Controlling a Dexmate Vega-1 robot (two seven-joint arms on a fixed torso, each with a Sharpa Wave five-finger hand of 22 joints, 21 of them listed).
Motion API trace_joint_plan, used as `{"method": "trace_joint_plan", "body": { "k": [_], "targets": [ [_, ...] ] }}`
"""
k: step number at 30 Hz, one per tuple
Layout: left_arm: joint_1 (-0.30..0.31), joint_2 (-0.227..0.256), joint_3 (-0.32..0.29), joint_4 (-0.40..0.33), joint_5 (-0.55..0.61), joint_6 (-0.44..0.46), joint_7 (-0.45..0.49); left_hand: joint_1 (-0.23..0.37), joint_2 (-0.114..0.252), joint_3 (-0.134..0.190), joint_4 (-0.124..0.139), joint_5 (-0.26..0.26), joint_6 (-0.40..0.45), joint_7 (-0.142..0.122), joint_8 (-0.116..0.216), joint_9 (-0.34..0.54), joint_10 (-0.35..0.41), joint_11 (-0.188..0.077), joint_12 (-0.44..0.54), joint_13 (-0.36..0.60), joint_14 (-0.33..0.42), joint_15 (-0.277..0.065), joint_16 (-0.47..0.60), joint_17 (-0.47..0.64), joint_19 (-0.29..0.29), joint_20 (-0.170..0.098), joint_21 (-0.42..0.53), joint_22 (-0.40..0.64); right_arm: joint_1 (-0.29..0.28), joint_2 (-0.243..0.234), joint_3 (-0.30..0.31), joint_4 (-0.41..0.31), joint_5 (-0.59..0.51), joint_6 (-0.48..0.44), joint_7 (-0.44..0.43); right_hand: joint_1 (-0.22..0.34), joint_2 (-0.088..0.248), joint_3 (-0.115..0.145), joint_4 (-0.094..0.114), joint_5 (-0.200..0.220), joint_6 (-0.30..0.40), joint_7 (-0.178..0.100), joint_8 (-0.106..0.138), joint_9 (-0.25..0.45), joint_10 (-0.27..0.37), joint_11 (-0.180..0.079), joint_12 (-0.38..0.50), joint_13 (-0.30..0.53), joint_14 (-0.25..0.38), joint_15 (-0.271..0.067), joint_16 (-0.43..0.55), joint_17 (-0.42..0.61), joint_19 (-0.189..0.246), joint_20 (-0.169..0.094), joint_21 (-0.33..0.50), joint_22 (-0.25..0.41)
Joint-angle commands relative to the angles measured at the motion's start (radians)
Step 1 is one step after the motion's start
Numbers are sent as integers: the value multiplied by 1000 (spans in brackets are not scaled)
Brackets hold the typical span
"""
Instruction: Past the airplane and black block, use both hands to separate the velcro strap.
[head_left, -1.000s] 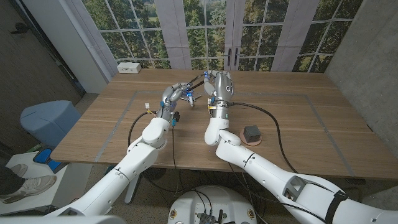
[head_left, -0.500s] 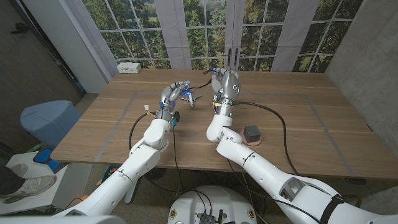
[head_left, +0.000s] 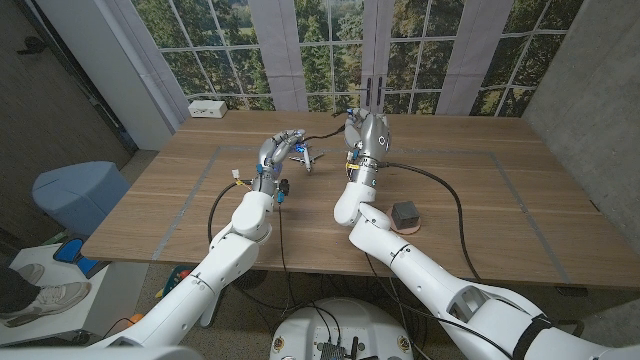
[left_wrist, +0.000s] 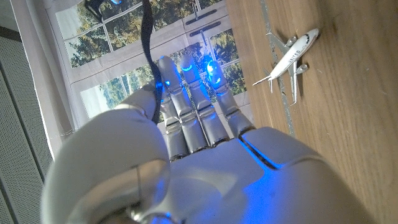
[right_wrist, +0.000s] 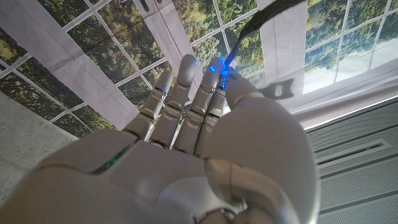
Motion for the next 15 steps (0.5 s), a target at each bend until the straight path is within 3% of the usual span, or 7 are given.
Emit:
{"method": "trace_joint_plan", "body": {
  "k": [1,5,6,10,15],
  "targets": [
    [-13,17,11,39,54,-69,-39,-179,-98,-25,7,-35,-248,2,-178,-67,-224,48,-179,-99,-160,-21,-138,-92,-145,25,-46,-80,8,3,7,16,-6,0,1,-11,-2,8,0,5,8,1,-2,3,-3,0,-3,2,5,-119,-1,6,-4,0,9,3],
    [-18,21,14,55,69,-97,-55,-262,-152,-46,1,-60,-401,-38,-318,-164,-439,71,-315,-167,-312,12,-226,-162,-251,42,-117,-170,12,-1,5,21,-3,-4,1,-13,-3,11,-1,6,8,0,-3,3,-3,0,-4,3,5,-119,-3,10,-5,-1,11,3],
    [-18,22,14,58,70,-102,-58,-266,-155,-48,1,-61,-406,-38,-324,-168,-450,76,-322,-170,-313,13,-227,-165,-259,43,-123,-174,11,3,9,23,-5,-4,1,-13,-3,12,0,6,8,0,-3,3,-3,0,-4,4,5,-119,-3,11,-5,-1,12,3],
    [-20,22,13,71,84,-124,-62,-295,-167,-66,-2,-66,-509,-81,-414,-221,-589,99,-407,-218,-422,36,-279,-211,-329,53,-180,-233,15,-5,2,26,0,-11,1,-14,-4,15,-1,7,8,-2,-4,4,-4,-1,-5,5,6,-120,-4,15,-5,-2,14,2],
    [-20,25,10,79,113,-142,-53,-301,-165,-74,-4,-67,-556,-111,-453,-237,-675,97,-450,-252,-508,44,-314,-248,-378,62,-222,-257,22,-23,-16,21,16,-27,1,-16,-5,19,-2,8,11,-6,-5,4,-1,-6,-7,3,4,-120,-8,19,-5,-4,17,2]
  ]
}}
